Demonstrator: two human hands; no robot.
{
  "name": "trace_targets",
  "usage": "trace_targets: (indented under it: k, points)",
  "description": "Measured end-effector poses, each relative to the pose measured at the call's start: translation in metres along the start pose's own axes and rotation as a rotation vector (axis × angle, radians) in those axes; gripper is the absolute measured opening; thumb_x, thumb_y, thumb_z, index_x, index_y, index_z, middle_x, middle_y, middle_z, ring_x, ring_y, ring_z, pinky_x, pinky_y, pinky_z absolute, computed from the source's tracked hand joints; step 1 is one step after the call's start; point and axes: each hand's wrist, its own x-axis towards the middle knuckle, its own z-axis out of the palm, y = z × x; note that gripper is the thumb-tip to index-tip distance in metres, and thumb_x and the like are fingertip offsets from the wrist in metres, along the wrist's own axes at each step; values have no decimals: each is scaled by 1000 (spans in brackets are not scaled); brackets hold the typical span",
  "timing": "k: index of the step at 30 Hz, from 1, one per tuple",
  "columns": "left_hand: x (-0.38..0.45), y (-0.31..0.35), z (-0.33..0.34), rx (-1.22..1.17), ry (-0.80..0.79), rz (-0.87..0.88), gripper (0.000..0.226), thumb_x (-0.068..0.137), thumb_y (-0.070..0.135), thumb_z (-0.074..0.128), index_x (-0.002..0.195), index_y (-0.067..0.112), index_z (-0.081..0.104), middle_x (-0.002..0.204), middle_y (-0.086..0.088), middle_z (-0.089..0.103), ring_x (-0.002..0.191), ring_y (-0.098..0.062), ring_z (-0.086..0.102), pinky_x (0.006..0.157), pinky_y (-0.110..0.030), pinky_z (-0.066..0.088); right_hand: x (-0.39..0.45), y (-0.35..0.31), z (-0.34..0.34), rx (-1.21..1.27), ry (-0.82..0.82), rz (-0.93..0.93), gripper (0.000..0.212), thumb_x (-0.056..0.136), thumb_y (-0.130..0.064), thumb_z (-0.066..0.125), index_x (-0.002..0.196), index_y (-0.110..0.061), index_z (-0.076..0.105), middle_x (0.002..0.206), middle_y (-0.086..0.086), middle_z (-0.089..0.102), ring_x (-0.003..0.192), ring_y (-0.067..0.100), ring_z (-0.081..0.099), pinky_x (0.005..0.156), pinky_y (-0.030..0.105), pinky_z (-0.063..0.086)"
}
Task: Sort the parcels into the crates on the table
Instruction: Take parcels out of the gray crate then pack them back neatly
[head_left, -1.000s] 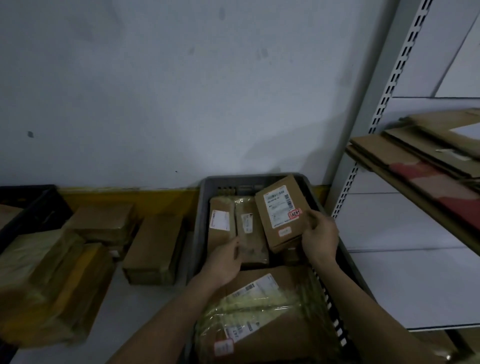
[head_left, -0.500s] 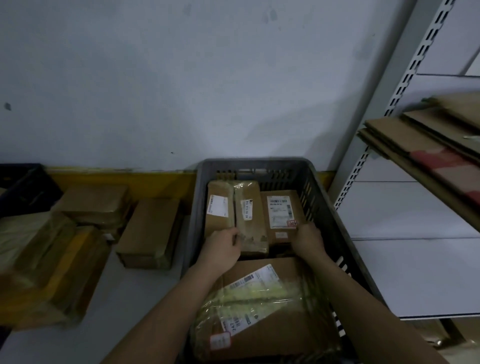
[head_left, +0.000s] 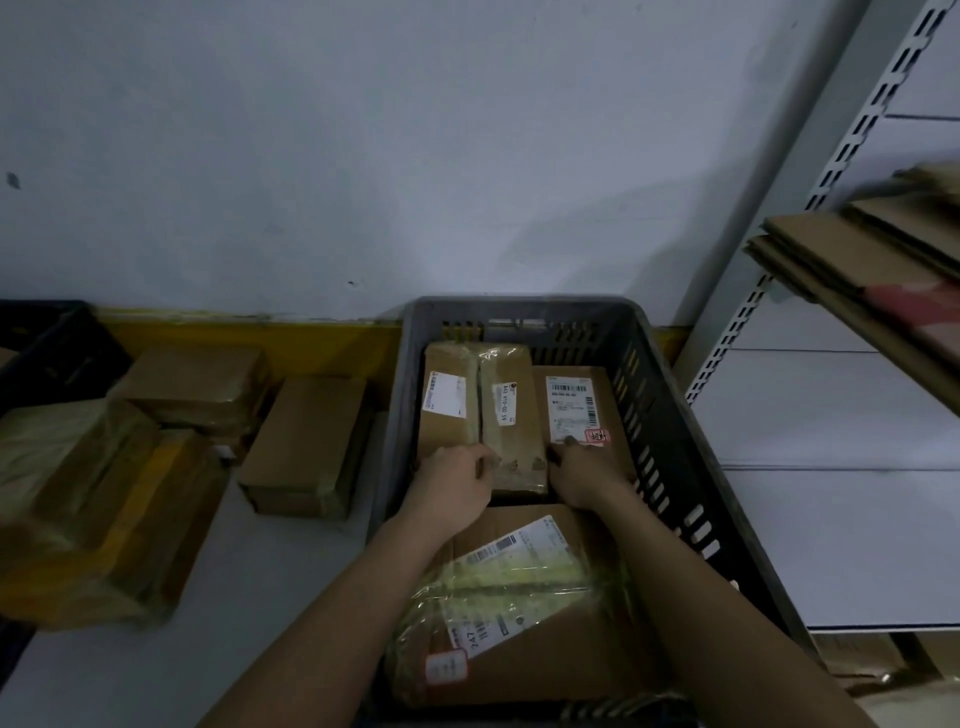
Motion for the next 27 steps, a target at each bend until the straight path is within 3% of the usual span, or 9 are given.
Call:
trace_targets:
  k: [5,9,12,14,16,18,21,23,27]
  points:
    - [-2,1,2,-15,-14,-14,31,101,22,49,127,23,66,127,-2,66,110,-18,62,91,-29,52,-3,1,1,86,114,51,35,96,-32,39,116,-21,66,108,4,66,96,23,60,85,38,53]
    - [-4,1,4,-18,-20,1,31,100,21,50,127,24,65,127,-2,66,113,-19,62,93,-30,52,-8,-3,0,148,233,75,34,95,-30,41,117,-23,66,106,2,67,91,18,60,77,35,53]
    - [-8,3,4,-35,9,38,31,100,20,50,128,23,65,122,-3,68,108,-18,63,87,-26,52,-14,-4,0,169,338,60,37,95,-28,43,124,-23,65,114,2,67,98,19,61,80,37,55]
    - [-12,8,0,-70,52,84,30,100,22,51,128,24,64,117,-3,70,101,-15,64,76,-14,46,-16,-4,-1,204,361,86,39,95,-27,44,129,-23,62,122,3,65,102,20,61,83,39,56]
    - [-16,11,-10,-105,97,138,30,100,24,50,127,26,64,113,7,69,90,-4,61,65,-4,38,-18,-6,-6,281,355,156,39,95,-26,48,133,-23,58,123,4,65,96,19,64,79,41,59]
    - [-20,10,-25,-163,143,168,29,99,24,51,124,29,64,111,14,67,79,1,58,60,-8,42,-21,-13,-14,324,403,178,37,95,-24,50,132,-23,58,119,4,66,84,15,65,70,38,60]
    - [-23,-1,-50,-215,219,181,29,98,21,54,123,32,64,116,17,64,90,8,58,72,-10,45,-33,-38,-31,363,482,4,24,97,-24,52,117,-28,63,103,-2,70,71,6,63,60,30,57]
    - [-23,-16,-68,-207,282,163,29,98,18,55,122,31,65,118,17,63,103,4,56,82,-14,43,-41,-62,-41,422,478,-147,15,97,-24,52,105,-27,65,93,-6,71,71,4,63,59,26,54]
    - [-23,-62,-101,-224,356,29,26,97,16,56,117,28,66,113,13,65,105,-3,58,79,-8,40,-57,-126,-53,529,440,-341,25,97,-19,49,117,-18,66,90,-10,64,71,1,57,59,21,45]
